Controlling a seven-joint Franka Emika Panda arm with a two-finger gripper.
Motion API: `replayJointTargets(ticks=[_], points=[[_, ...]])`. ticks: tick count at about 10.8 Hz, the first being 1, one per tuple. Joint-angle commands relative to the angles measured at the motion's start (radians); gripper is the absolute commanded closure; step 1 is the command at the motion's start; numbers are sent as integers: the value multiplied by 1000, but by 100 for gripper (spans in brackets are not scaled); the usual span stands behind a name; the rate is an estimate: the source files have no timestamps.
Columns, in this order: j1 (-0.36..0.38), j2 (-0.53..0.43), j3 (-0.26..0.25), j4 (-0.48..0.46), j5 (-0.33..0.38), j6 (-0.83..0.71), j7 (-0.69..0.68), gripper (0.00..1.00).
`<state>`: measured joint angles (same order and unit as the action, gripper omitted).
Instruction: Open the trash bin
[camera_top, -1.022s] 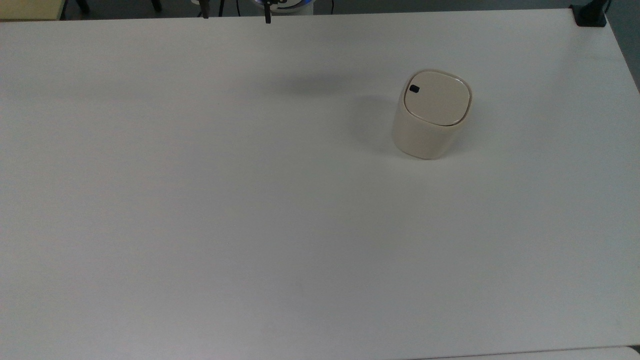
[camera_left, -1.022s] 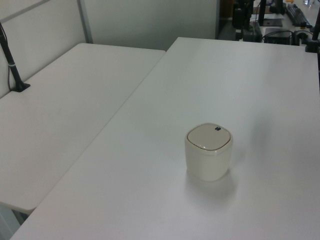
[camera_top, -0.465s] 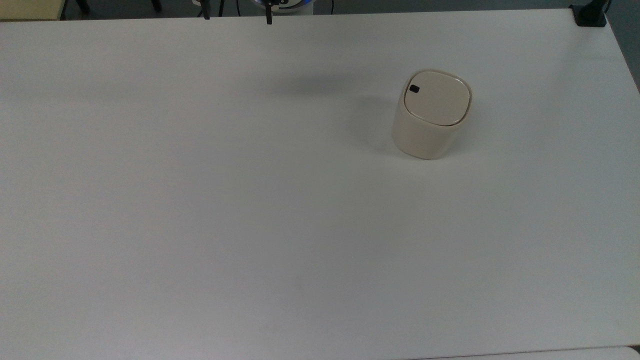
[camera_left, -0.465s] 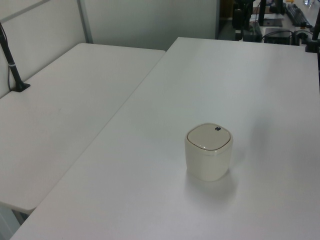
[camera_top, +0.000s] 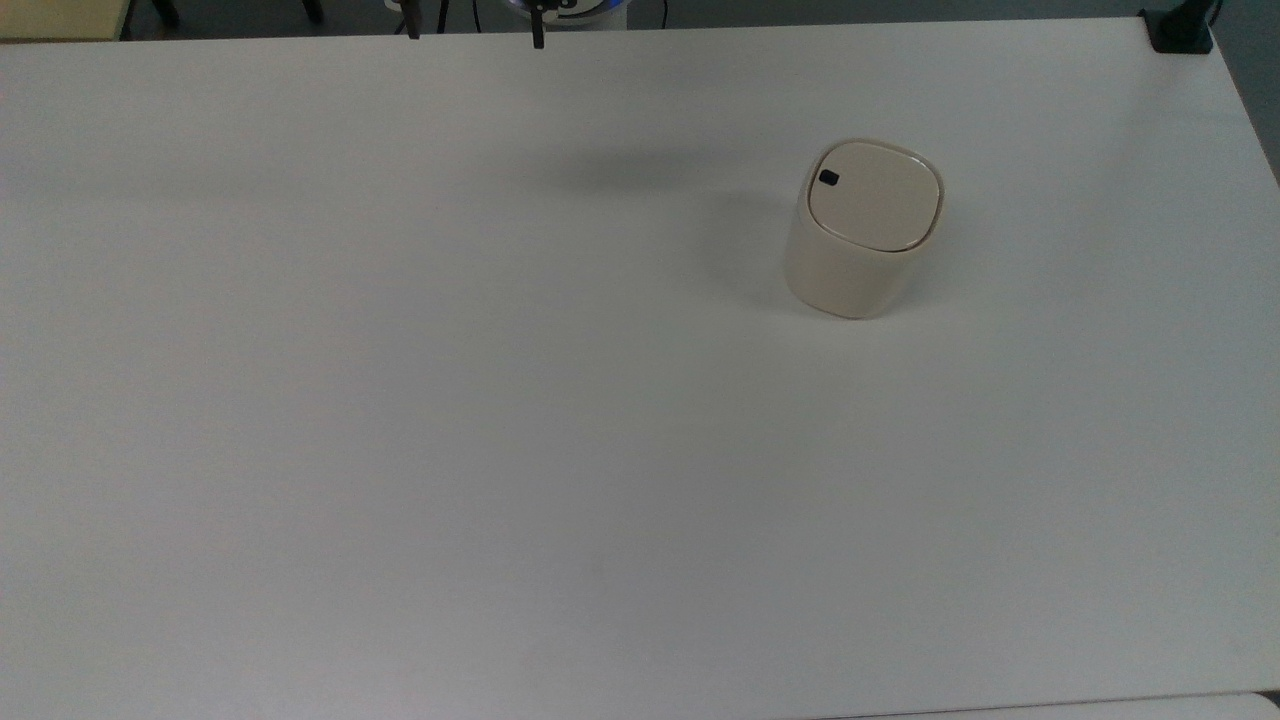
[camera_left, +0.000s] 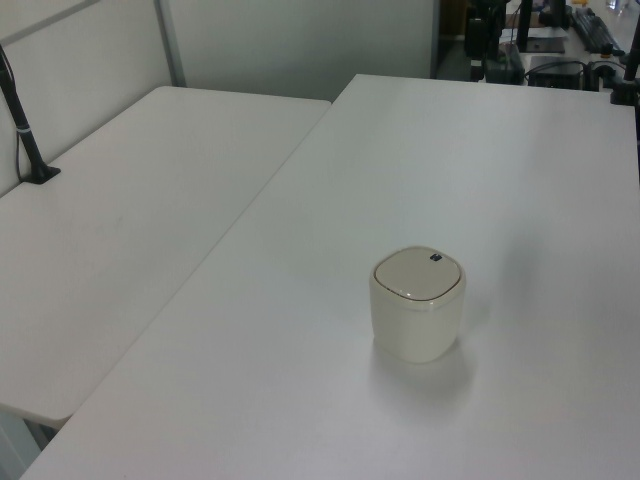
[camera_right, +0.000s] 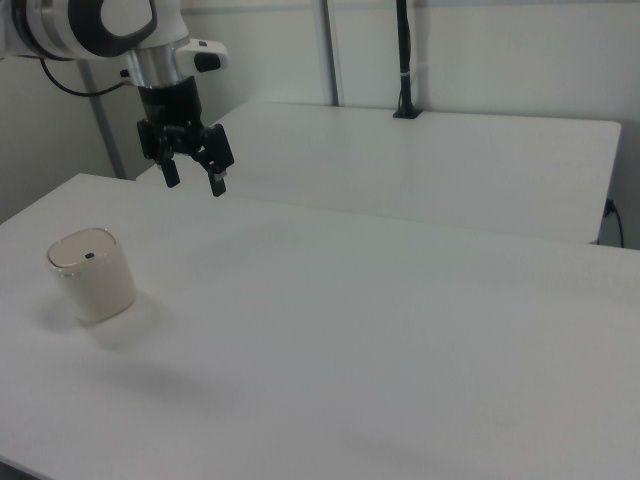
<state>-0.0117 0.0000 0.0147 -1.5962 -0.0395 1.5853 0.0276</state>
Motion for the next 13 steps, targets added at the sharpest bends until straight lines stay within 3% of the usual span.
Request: replayJointTargets(ticks=[1, 4, 5, 6, 13], points=[[-4, 3, 5, 2, 7, 18, -20, 7], [-5, 5, 5, 2, 10, 18, -22, 65], [-4, 6, 5, 2, 9, 18, -23, 78], [-4, 6, 5, 2, 9, 18, -25, 86], [-4, 12, 5, 2, 1, 18, -44, 87]])
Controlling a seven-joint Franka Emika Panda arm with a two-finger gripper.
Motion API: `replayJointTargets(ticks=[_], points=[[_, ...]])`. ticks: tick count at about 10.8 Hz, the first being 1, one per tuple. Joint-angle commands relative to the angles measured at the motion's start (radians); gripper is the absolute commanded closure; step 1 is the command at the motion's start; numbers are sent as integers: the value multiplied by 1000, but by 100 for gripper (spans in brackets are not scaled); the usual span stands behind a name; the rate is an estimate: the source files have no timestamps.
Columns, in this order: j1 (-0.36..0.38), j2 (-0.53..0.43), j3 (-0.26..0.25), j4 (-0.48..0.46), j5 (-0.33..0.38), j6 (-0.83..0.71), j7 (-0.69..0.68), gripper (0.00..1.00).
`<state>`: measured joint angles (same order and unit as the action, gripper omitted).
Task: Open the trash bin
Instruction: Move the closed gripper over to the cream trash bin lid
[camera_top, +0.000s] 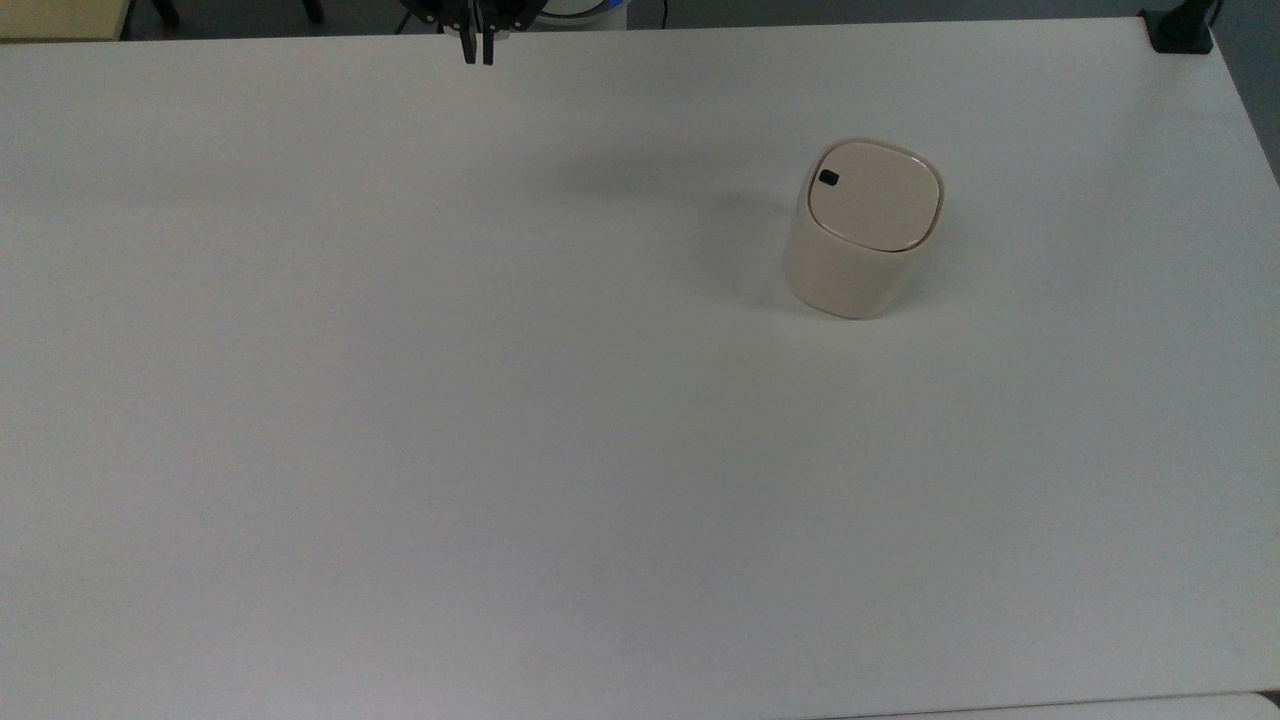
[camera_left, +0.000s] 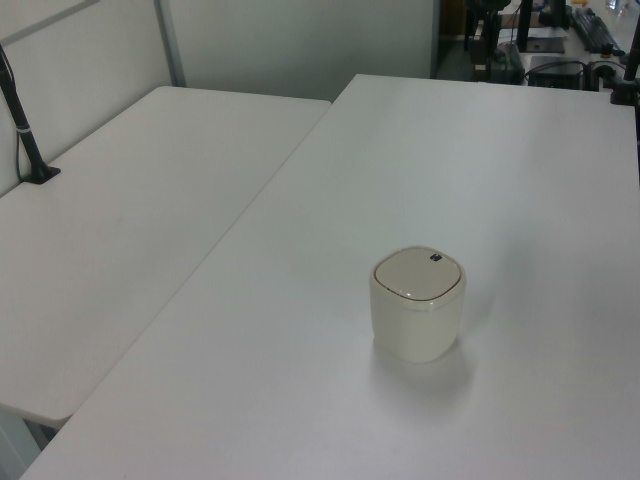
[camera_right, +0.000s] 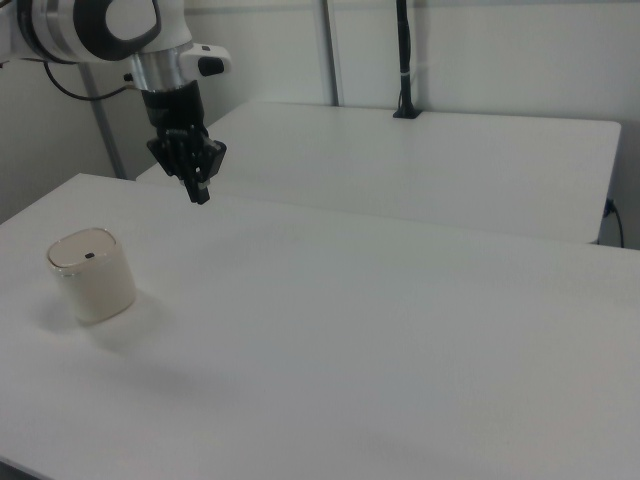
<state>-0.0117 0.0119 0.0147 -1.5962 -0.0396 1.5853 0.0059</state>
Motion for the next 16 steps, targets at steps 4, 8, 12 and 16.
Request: replayJointTargets(ticks=[4, 8, 12, 16], points=[[62, 10, 10, 2, 13, 18, -58, 86], [221, 28, 10, -10, 12, 18, -70, 86], [381, 62, 10, -18, 7, 58, -86, 100], [461, 105, 13, -19, 13, 138, -92, 100]])
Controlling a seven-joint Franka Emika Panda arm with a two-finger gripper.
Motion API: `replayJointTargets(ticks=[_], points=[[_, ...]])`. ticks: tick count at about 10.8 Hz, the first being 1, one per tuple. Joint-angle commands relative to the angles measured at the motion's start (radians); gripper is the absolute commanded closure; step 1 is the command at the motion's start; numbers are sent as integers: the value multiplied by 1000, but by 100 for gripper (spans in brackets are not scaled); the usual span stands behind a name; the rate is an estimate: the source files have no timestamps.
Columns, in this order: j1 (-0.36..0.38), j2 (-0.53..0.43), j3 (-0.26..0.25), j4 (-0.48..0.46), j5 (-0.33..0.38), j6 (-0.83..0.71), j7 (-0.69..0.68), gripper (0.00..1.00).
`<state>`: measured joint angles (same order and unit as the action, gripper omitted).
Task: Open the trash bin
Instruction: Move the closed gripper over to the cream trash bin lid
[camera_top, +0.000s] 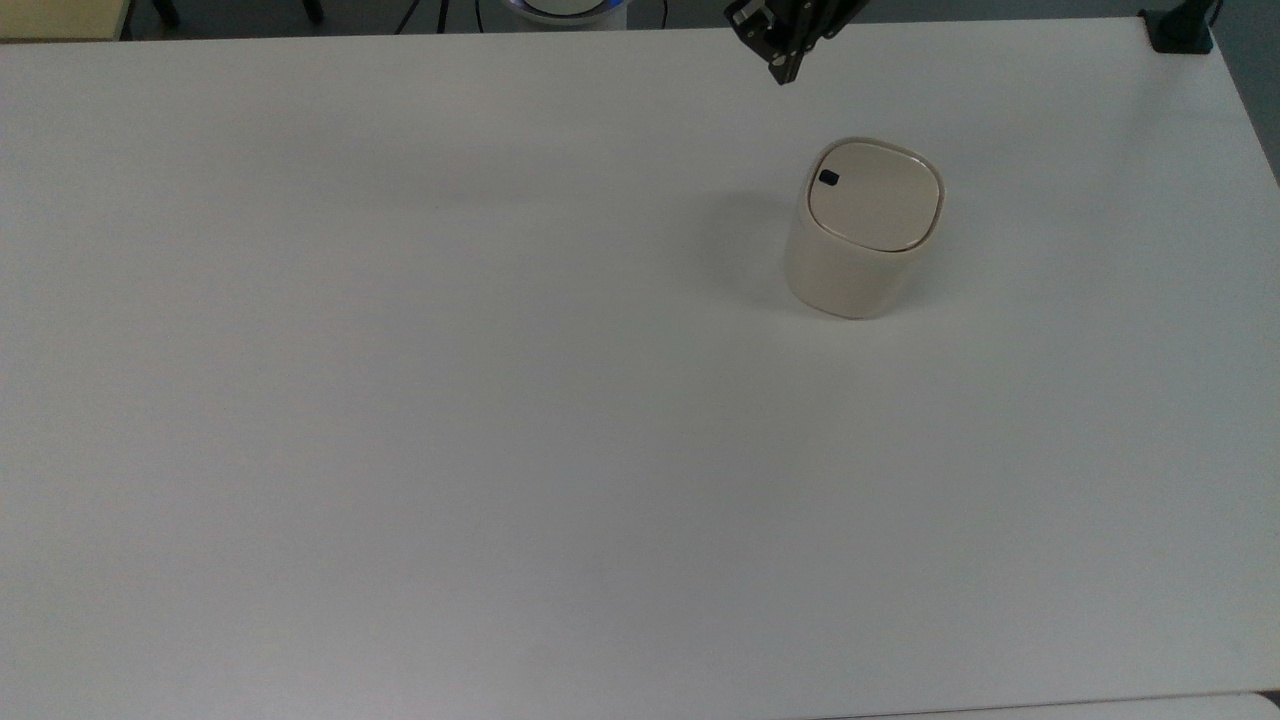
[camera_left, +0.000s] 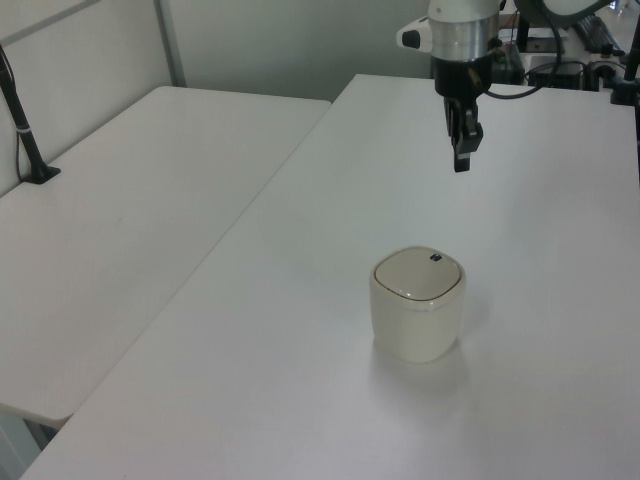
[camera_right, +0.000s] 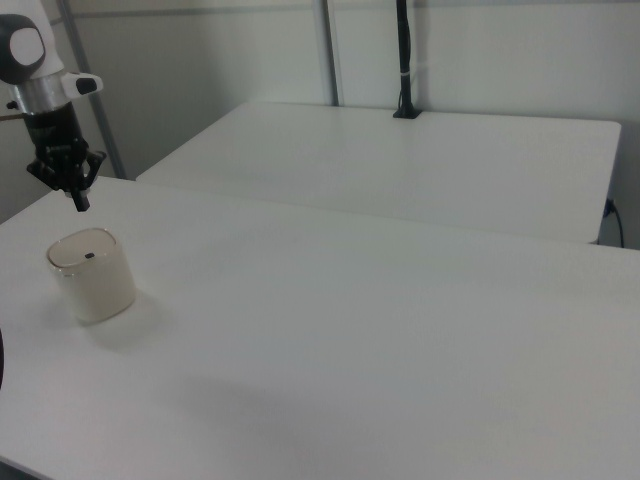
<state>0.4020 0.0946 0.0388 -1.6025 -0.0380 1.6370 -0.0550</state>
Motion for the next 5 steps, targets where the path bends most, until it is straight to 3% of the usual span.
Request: replayJointTargets(ticks=[1, 5], points=[[67, 49, -11, -14, 10, 98, -58, 100], [109, 97, -10, -25, 9, 136, -166, 100]])
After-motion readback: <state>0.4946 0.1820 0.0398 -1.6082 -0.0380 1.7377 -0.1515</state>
